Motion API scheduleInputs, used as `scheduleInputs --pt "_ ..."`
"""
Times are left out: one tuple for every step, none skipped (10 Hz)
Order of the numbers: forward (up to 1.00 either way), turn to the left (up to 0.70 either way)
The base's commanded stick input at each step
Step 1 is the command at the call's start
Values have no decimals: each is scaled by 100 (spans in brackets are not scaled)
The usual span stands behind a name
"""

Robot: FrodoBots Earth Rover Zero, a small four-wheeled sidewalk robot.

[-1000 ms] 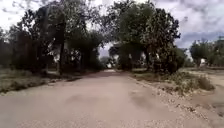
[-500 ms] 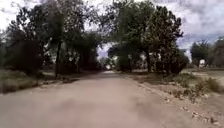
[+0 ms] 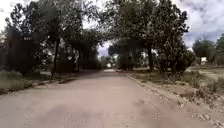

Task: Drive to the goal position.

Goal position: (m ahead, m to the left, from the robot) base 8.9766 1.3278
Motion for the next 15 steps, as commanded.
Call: scheduleInputs --pt "85 0" --pt "85 0" --pt "85 0" --pt "85 0" --pt "85 0" --pt "85 0" --pt "85 0" --pt "85 0" --pt "85 0" --pt "85 0" --pt "85 0" --pt "85 0" --pt "85 0" --pt "85 0" --pt "85 0"
